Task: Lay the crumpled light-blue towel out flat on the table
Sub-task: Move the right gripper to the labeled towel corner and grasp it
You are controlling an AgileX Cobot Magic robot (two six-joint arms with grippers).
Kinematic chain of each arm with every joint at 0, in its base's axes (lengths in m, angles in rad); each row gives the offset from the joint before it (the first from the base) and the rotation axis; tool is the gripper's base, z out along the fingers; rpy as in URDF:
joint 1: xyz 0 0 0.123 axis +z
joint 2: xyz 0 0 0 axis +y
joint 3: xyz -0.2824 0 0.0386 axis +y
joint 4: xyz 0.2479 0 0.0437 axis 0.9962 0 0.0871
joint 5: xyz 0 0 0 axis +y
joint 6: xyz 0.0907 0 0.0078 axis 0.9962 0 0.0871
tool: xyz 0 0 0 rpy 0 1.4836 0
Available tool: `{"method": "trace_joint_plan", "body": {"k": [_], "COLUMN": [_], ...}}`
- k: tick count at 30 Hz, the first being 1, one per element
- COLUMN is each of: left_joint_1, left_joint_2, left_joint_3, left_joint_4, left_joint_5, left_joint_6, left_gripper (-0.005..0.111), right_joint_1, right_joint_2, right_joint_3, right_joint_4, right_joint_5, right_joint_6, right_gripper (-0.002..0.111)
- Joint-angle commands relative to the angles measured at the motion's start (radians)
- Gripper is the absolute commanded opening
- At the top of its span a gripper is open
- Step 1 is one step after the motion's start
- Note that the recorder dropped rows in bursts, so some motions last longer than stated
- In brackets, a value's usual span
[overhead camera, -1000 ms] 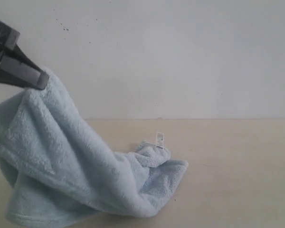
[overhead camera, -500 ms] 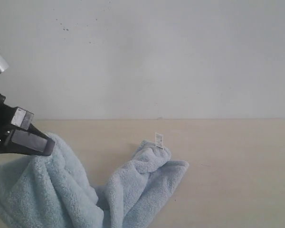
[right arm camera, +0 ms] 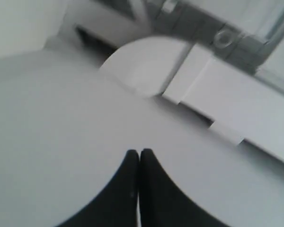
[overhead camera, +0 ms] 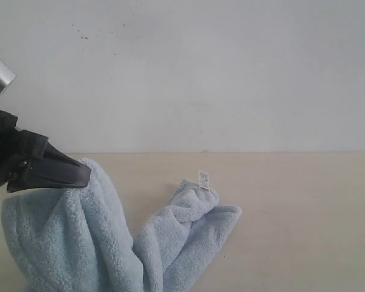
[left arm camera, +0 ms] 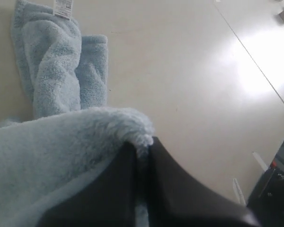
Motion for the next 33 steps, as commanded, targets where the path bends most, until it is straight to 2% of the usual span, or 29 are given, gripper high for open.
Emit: {"method": "trace_joint_plan", "body": {"k": [1,3,6,8,11,12,14,16,18,21,24,26,31,33], "left_joint_1": [-0.004,-0.004,-0.004,-0.004,-0.004,-0.004,-0.004,-0.004,-0.004,-0.004,-0.004,-0.004,-0.004,-0.004], "left_joint_2": [-0.009,-0.009,-0.009,-0.009,-0.009,-0.009,-0.009,-0.009,-0.009,-0.009,-0.008,-0.008,-0.008,-0.008], "left_joint_3": [0.008,0.020,0.041,0.058,0.076,0.079,0.079,0.079,0.079,0.079,0.079,0.079,0.079,0.079], "left_joint_4": [-0.026,-0.026,-0.026,-0.026,-0.026,-0.026,-0.026,-0.028,-0.028,-0.021,-0.004,0.001,0.003,0.001], "left_joint_5": [-0.014,-0.016,-0.016,-0.023,-0.068,-0.083,-0.102,-0.109,-0.109,-0.115,-0.122,-0.122,-0.145,-0.171], "left_joint_6": [0.052,0.058,0.098,0.120,0.122,0.122,0.122,0.122,0.128,0.144,0.144,0.144,0.144,0.144], "left_gripper": [0.004,0.004,0.004,0.004,0.004,0.004,0.004,0.004,0.004,0.004,0.004,0.004,0.004,0.004], "right_joint_1": [0.003,0.005,0.009,0.010,0.010,0.010,0.033,0.101,0.195,0.348,0.480,0.528,0.543,0.540], "right_joint_2": [0.327,0.456,0.649,0.770,0.918,0.957,1.028,1.070,1.101,1.140,1.184,1.210,1.238,1.241], "right_joint_3": [-0.175,-0.205,-0.209,-0.209,-0.201,-0.201,-0.177,-0.135,-0.123,-0.123,-0.123,-0.123,-0.123,-0.125], "right_joint_4": [-0.115,-0.113,-0.072,0.026,0.274,0.405,0.814,1.133,1.230,1.064,0.722,0.539,0.483,0.483], "right_joint_5": [0.675,0.951,1.332,1.569,1.775,1.775,1.775,1.775,1.775,1.699,1.558,1.440,1.044,0.950], "right_joint_6": [0.137,0.181,0.362,0.490,0.460,0.378,0.093,-0.132,-0.246,-0.245,-0.221,-0.218,-0.081,0.016], "right_gripper": [-0.001,-0.001,-0.001,-0.001,-0.001,-0.001,-0.001,-0.001,-0.001,-0.001,-0.001,-0.001,-0.001,-0.001]}}
